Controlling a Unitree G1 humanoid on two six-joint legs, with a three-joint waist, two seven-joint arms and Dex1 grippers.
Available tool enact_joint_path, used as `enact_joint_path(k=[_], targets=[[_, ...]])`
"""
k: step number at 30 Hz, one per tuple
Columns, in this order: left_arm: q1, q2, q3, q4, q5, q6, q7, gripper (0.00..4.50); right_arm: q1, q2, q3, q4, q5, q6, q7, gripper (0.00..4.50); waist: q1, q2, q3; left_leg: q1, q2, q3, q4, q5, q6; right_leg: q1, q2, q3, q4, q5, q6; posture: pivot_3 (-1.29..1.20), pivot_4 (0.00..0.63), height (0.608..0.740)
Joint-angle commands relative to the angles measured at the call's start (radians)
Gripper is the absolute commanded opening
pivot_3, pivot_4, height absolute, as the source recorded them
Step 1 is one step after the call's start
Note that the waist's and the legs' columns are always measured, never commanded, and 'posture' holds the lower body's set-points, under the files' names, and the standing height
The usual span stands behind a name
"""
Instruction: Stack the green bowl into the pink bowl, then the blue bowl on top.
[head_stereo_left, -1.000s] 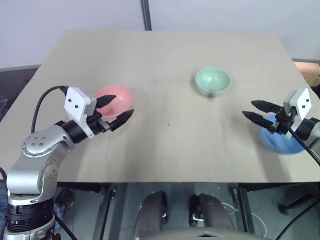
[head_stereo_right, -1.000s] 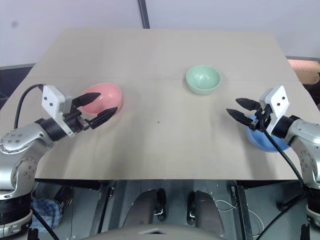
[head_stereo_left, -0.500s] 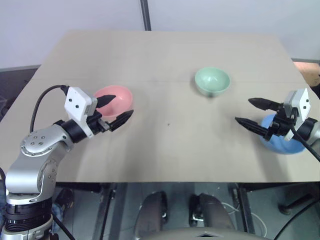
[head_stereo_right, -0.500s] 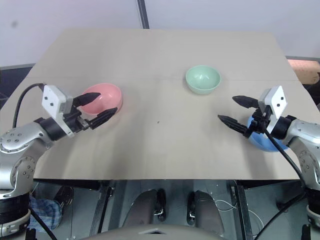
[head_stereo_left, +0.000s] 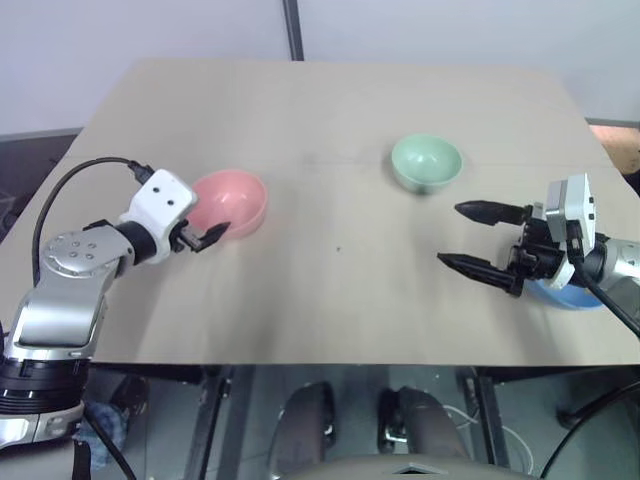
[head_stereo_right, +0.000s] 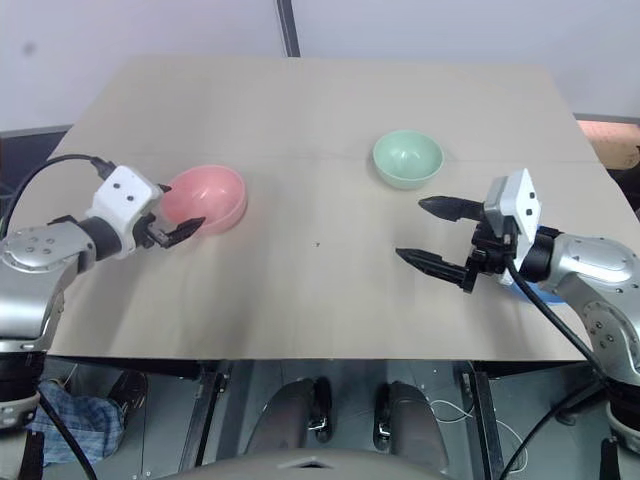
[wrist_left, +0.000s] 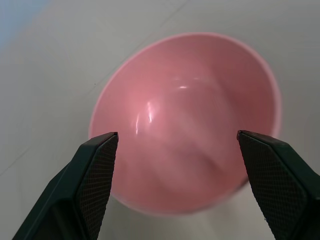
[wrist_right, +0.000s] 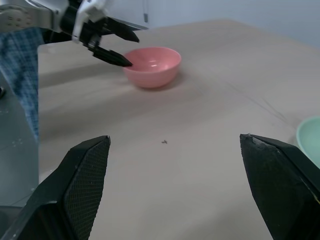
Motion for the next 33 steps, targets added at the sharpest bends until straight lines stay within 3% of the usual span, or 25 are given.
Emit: enact_joint_path(k=[1, 8, 25, 33], targets=[[-0.024, 0.003, -0.039, 0.008, 0.034, -0.026, -0.019, 4.03, -0.011, -0.013, -0.010, -0.041, 0.021, -0.002, -0.007, 4.49, 0.000, 0.000, 0.000, 0.000, 0.000, 0.000, 0.000, 0.000, 0.000, 0.000, 0.000, 0.000, 0.000, 0.000, 0.000, 0.00, 0.150, 0.740], [-0.105, -0.010, -0.106, 0.041, 0.063, -0.082, -0.061, 4.03, 0.002, -0.019, -0.018, -0.018, -0.008, -0.026, -0.002, 4.49, 0.000, 0.000, 0.000, 0.000, 0.000, 0.000, 0.001, 0.000, 0.000, 0.000, 0.000, 0.000, 0.001, 0.000, 0.000, 0.00, 0.150, 0.740], [-0.195, -0.063, -0.058, 0.093, 0.035, -0.112, -0.028, 4.03, 0.035, -0.010, -0.027, -0.004, -0.025, -0.051, -0.014, 4.49, 0.000, -0.001, 0.000, 0.000, 0.000, 0.000, 0.006, 0.000, -0.001, 0.000, 0.000, 0.000, 0.006, 0.000, 0.000, 0.00, 0.150, 0.740], [-0.170, -0.072, -0.046, 0.077, 0.025, -0.095, -0.035, 4.03, 0.038, -0.014, -0.033, 0.001, -0.023, -0.049, -0.014, 4.49, -0.001, -0.001, 0.000, 0.000, 0.001, -0.001, 0.007, 0.001, -0.001, 0.000, 0.001, 0.000, 0.006, 0.000, 0.000, 0.00, 0.150, 0.740]])
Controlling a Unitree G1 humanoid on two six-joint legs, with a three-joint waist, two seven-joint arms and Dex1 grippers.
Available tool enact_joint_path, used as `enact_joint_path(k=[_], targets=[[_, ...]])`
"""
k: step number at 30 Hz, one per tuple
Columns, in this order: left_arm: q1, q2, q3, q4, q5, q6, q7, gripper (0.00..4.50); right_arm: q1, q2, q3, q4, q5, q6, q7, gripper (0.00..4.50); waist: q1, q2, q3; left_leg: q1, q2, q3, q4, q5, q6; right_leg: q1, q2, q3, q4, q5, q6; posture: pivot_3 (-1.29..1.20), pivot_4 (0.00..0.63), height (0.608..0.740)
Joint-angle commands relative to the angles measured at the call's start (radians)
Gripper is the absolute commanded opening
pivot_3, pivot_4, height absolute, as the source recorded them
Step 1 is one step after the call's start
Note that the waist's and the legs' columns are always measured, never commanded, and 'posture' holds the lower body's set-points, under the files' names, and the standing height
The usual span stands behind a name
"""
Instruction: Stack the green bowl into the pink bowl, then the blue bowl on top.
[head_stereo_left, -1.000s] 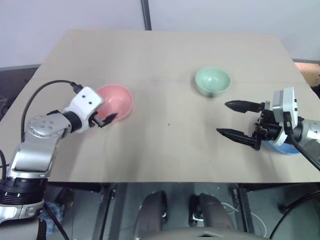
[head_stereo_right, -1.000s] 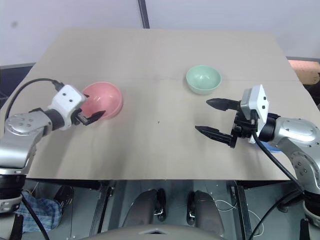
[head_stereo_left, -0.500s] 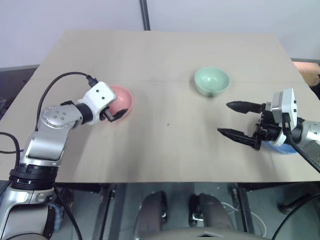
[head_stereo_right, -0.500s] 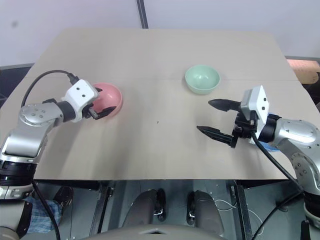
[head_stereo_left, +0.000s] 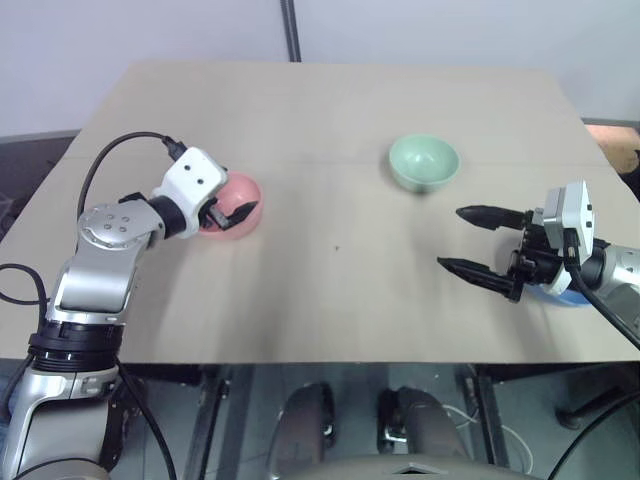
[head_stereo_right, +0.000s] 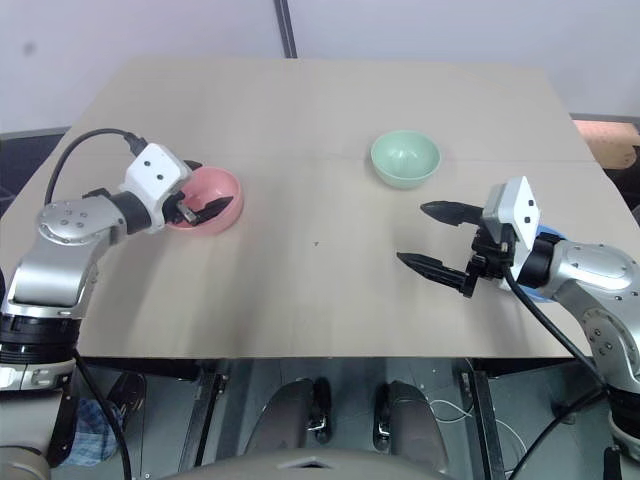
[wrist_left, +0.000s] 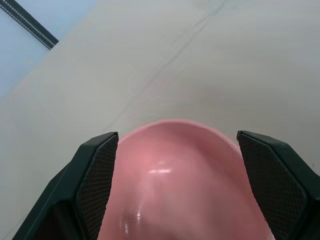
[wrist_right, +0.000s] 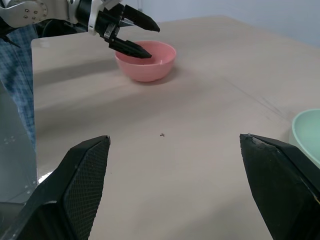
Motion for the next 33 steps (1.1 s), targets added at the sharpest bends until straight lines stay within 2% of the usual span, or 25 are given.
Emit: enact_joint_path(k=[1, 14, 17, 18, 20, 23, 26, 33], targets=[[0.020, 0.009, 0.028, -0.035, -0.004, 0.010, -0.005, 4.03, -0.007, -0.011, -0.031, -0.012, 0.010, -0.018, 0.001, 4.49, 0.000, 0.000, 0.000, 0.000, 0.000, 0.000, 0.000, 0.000, 0.000, 0.000, 0.000, 0.000, 0.000, 0.000, 0.000, 0.00, 0.150, 0.740], [0.133, 0.060, -0.034, -0.086, 0.025, 0.049, -0.097, 4.03, -0.024, -0.007, -0.023, -0.004, 0.007, -0.017, -0.008, 4.49, 0.000, 0.000, 0.000, 0.000, 0.000, 0.000, 0.000, -0.001, 0.001, 0.000, 0.000, 0.000, 0.000, 0.000, 0.000, 0.00, 0.150, 0.740], [0.135, 0.063, -0.023, -0.080, 0.019, 0.047, -0.110, 3.24, -0.026, -0.006, -0.021, 0.000, 0.002, -0.020, -0.009, 4.50, 0.000, 0.000, 0.000, 0.000, 0.000, 0.000, 0.000, -0.001, 0.001, 0.000, 0.000, 0.000, 0.000, 0.000, 0.000, 0.00, 0.150, 0.740], [0.132, 0.061, -0.021, -0.077, 0.020, 0.045, -0.110, 2.48, -0.027, -0.006, -0.020, 0.002, -0.002, -0.022, -0.009, 4.50, 0.000, 0.000, 0.000, 0.000, 0.000, 0.000, 0.001, -0.001, 0.001, 0.000, 0.000, 0.000, 0.000, 0.000, 0.000, 0.00, 0.150, 0.740], [0.129, 0.060, -0.022, -0.073, 0.025, 0.041, -0.110, 1.76, -0.028, -0.005, -0.019, 0.004, -0.004, -0.023, -0.010, 4.50, 0.001, 0.000, 0.000, 0.000, 0.000, 0.000, 0.001, -0.001, 0.001, 0.000, 0.000, 0.000, 0.000, 0.000, 0.000, 0.00, 0.150, 0.740], [0.124, 0.061, -0.025, -0.067, 0.031, 0.031, -0.112, 0.19, -0.028, -0.004, -0.020, 0.006, -0.006, -0.025, -0.010, 4.50, 0.001, 0.000, 0.000, 0.000, 0.000, 0.000, 0.001, -0.001, 0.002, 0.000, 0.000, 0.000, 0.000, 0.000, 0.000, 0.00, 0.150, 0.740], [0.112, 0.061, -0.031, -0.055, 0.044, -0.001, -0.115, 0.09, -0.028, -0.004, -0.019, 0.008, -0.010, -0.029, -0.009, 4.50, 0.001, 0.000, 0.000, 0.000, 0.000, 0.000, 0.001, -0.001, 0.002, 0.000, 0.000, 0.000, 0.000, 0.000, 0.000, 0.00, 0.150, 0.740], [0.006, 0.044, -0.082, -0.047, 0.022, -0.215, -0.250, 0.09, -0.042, -0.006, -0.006, 0.024, -0.019, -0.038, -0.007, 4.50, 0.002, 0.000, 0.000, -0.001, 0.000, -0.001, 0.002, -0.001, 0.001, 0.000, 0.000, -0.001, 0.000, 0.000, 0.000, 0.00, 0.150, 0.740]])
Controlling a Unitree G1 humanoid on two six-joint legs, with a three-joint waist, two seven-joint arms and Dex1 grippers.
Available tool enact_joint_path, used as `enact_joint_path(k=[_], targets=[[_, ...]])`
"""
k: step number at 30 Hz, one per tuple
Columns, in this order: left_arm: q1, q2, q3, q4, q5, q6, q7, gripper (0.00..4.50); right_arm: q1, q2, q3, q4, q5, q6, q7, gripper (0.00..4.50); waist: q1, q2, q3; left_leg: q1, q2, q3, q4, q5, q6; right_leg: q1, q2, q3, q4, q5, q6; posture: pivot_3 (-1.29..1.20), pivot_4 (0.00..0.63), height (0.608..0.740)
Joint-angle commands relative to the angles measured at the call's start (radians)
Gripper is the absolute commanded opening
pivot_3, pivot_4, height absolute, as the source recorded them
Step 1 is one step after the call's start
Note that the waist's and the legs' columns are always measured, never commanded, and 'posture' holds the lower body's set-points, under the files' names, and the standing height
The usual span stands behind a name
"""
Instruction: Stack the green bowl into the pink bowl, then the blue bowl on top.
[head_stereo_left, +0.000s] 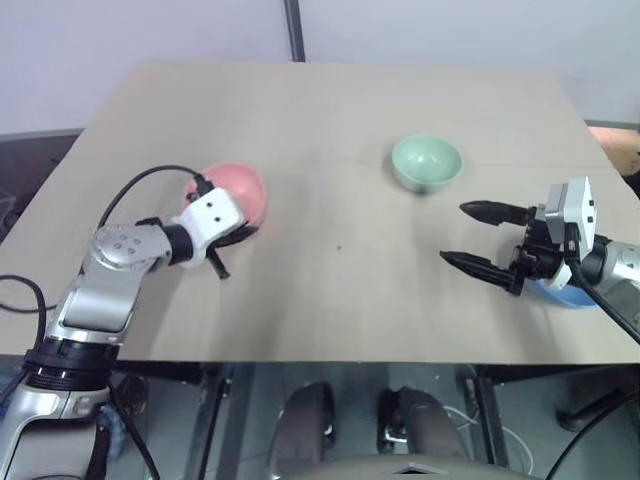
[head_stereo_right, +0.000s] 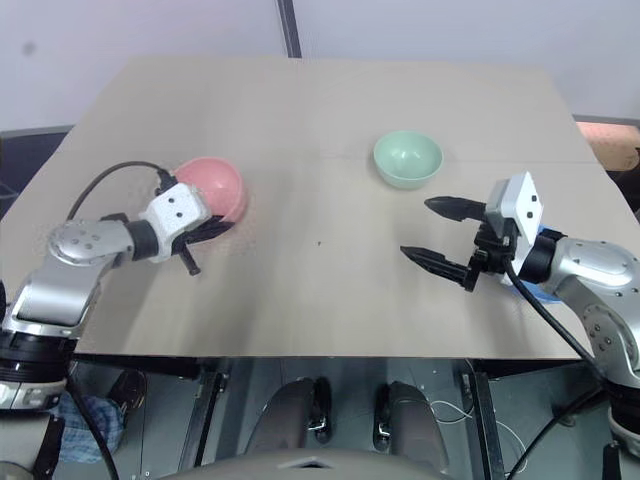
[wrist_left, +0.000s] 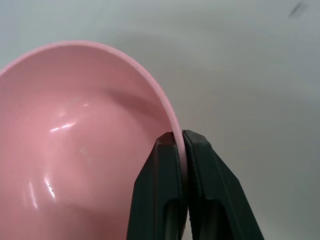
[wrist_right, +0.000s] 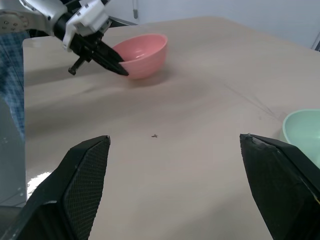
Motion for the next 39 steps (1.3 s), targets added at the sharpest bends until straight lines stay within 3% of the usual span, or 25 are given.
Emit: enact_joint_path(k=[1, 10, 17, 32, 39], targets=[[-0.073, -0.001, -0.036, -0.007, 0.008, -0.123, -0.065, 0.09, -0.024, -0.005, -0.006, -0.008, -0.004, -0.023, 0.001, 4.50, -0.001, 0.000, 0.000, 0.000, 0.000, 0.000, 0.000, 0.000, 0.000, 0.000, 0.000, 0.000, 0.000, 0.000, 0.000, 0.00, 0.150, 0.740], [-0.176, -0.008, -0.174, 0.023, -0.049, -0.378, -0.380, 0.09, -0.040, 0.000, 0.005, -0.006, -0.015, -0.023, -0.001, 4.50, -0.002, 0.000, 0.000, 0.000, 0.000, 0.000, 0.000, 0.002, -0.003, 0.000, 0.001, 0.000, 0.000, 0.000, 0.000, 0.00, 0.150, 0.740], [-0.202, -0.082, -0.232, -0.074, -0.165, -0.339, -0.516, 0.09, -0.028, 0.005, 0.006, -0.027, -0.012, -0.016, -0.016, 4.50, -0.002, 0.000, 0.000, -0.001, 0.000, 0.000, 0.002, 0.002, -0.003, 0.000, 0.002, 0.000, 0.000, 0.000, 0.000, 0.00, 0.150, 0.740], [-0.247, -0.104, -0.272, -0.020, -0.121, -0.395, -0.596, 0.09, 0.002, 0.018, -0.002, -0.056, -0.008, -0.019, -0.056, 4.50, -0.001, 0.000, 0.000, -0.001, 0.000, 0.000, 0.003, 0.002, -0.003, 0.000, 0.003, 0.000, 0.000, 0.000, 0.000, 0.00, 0.150, 0.740], [-0.234, -0.090, -0.280, 0.069, -0.030, -0.477, -0.582, 0.09, 0.002, 0.018, 0.000, -0.058, -0.008, -0.020, -0.066, 4.50, -0.002, 0.000, 0.000, -0.001, 0.000, -0.001, 0.003, 0.002, -0.003, 0.000, 0.003, 0.000, 0.001, 0.000, 0.000, 0.00, 0.150, 0.740]])
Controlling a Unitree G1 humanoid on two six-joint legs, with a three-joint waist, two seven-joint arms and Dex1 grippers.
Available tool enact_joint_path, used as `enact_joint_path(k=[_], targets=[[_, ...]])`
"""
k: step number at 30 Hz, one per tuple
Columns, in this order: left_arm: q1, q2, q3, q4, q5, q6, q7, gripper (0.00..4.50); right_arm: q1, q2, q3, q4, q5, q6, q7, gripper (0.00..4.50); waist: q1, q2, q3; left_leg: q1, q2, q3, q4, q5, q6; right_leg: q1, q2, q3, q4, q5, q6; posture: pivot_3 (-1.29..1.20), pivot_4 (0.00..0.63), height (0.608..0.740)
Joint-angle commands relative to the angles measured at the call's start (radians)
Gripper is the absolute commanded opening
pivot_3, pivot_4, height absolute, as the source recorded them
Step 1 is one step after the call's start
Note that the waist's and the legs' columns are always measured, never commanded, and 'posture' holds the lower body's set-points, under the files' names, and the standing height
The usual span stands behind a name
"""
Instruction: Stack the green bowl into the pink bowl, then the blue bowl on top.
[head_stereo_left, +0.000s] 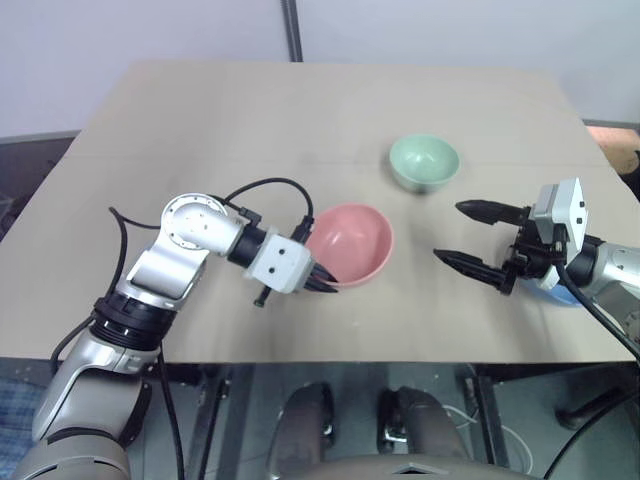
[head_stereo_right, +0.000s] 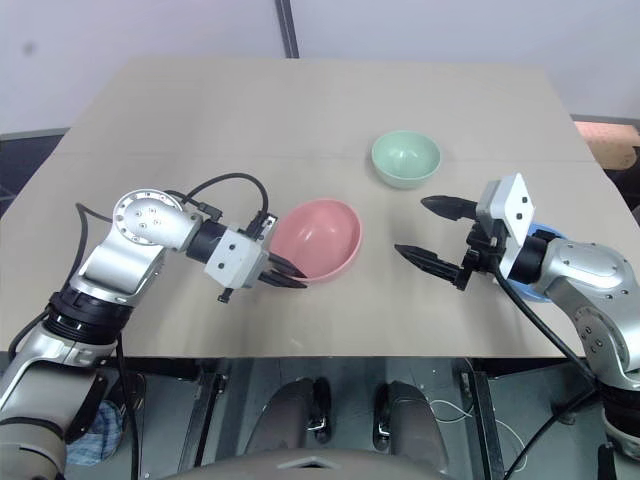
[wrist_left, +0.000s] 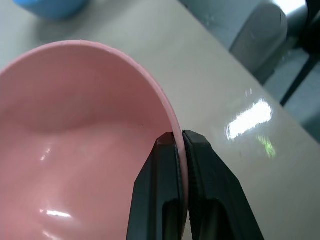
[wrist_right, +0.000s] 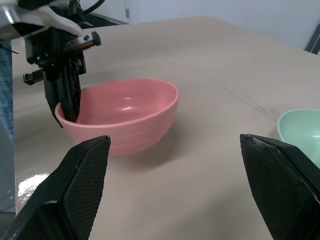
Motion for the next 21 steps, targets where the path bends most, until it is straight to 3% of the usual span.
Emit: enact_joint_path(k=[1, 7, 11, 15, 21], targets=[[-0.007, -0.001, 0.009, 0.045, 0.031, -0.067, 0.022, 0.75, -0.005, 0.001, -0.027, -0.030, 0.010, -0.019, -0.004, 4.50, 0.000, 0.000, 0.000, 0.000, 0.000, 0.000, 0.000, 0.000, 0.000, 0.000, 0.000, 0.000, 0.000, 0.000, 0.000, 0.00, 0.150, 0.740], [-0.023, -0.030, 0.024, 0.083, 0.061, -0.112, 0.088, 2.94, -0.016, -0.002, -0.022, -0.019, 0.008, -0.021, 0.002, 4.50, 0.000, 0.000, 0.000, 0.000, 0.000, 0.000, 0.000, 0.000, 0.000, 0.000, 0.000, 0.000, 0.000, 0.000, 0.000, 0.00, 0.150, 0.740], [-0.041, -0.065, 0.064, 0.074, 0.027, -0.058, 0.161, 2.94, -0.013, -0.003, -0.020, -0.020, 0.006, -0.024, 0.006, 4.50, 0.001, 0.000, 0.000, 0.000, 0.000, 0.000, 0.000, 0.000, 0.000, 0.000, 0.000, 0.000, 0.000, 0.000, 0.000, 0.00, 0.150, 0.740], [-0.060, -0.089, 0.172, 0.008, -0.094, 0.192, 0.274, 2.94, -0.014, -0.006, -0.021, -0.015, -0.002, -0.029, 0.007, 4.50, 0.000, 0.000, 0.000, 0.000, 0.000, 0.000, 0.001, 0.000, 0.000, 0.000, 0.000, 0.000, 0.001, 0.000, 0.000, 0.00, 0.150, 0.740], [0.066, -0.001, 0.318, -0.103, -0.270, 0.450, 0.288, 2.94, -0.004, -0.017, -0.021, -0.003, -0.018, -0.040, 0.027, 4.50, -0.009, 0.000, 0.000, 0.000, 0.000, 0.000, 0.001, 0.000, -0.001, 0.000, 0.000, 0.001, 0.001, 0.000, 0.000, 0.00, 0.150, 0.740]])
